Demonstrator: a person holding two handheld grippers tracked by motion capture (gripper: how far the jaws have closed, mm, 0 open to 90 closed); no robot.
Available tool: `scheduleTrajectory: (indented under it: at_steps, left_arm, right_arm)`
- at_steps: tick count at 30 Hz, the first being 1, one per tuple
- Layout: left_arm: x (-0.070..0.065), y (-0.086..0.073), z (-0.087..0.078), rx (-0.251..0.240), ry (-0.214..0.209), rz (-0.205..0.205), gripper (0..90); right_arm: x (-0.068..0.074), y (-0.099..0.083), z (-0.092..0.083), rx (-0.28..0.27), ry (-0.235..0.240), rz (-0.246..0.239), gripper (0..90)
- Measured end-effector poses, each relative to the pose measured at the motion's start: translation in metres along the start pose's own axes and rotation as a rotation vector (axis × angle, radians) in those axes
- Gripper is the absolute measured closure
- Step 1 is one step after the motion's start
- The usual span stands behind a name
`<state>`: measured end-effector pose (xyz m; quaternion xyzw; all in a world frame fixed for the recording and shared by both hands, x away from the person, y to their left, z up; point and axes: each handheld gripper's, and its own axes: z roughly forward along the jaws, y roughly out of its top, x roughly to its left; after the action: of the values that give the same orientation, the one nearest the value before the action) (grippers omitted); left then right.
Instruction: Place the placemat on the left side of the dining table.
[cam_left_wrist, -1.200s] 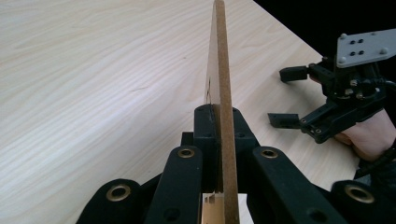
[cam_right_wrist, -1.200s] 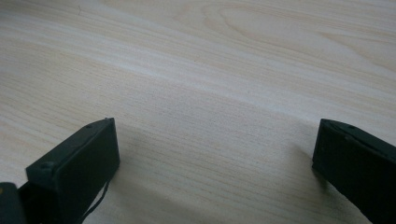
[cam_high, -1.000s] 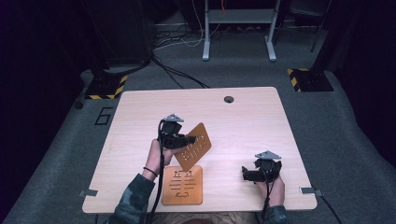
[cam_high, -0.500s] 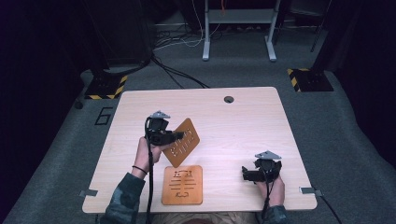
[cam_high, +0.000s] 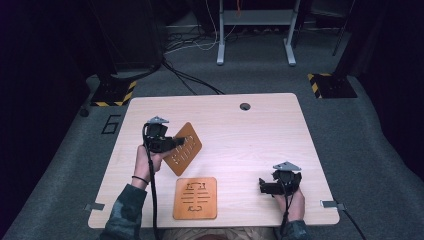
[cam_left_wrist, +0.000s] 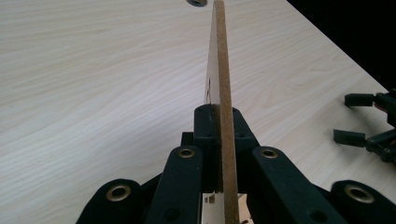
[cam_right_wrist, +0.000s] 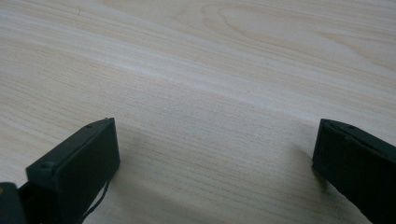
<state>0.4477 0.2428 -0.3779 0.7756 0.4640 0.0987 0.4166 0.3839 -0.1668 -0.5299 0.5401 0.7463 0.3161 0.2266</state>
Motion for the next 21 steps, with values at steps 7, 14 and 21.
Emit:
scheduleTrajectory:
  at_steps: [7, 14, 21]
  left_arm:
    - [0.020, 0.001, -0.014, -0.037, 0.044, -0.053, 85.6]
    - [0.039, 0.001, -0.025, -0.066, 0.091, -0.104, 85.6]
    - [0.058, -0.001, -0.030, -0.075, 0.140, -0.152, 85.6]
  right_arm:
    - [0.000, 0.000, 0.000, 0.000, 0.000, 0.000, 0.0]
    - [0.000, 0.000, 0.000, 0.000, 0.000, 0.000, 0.0]
    - [0.000, 0.000, 0.000, 0.000, 0.000, 0.000, 0.0]
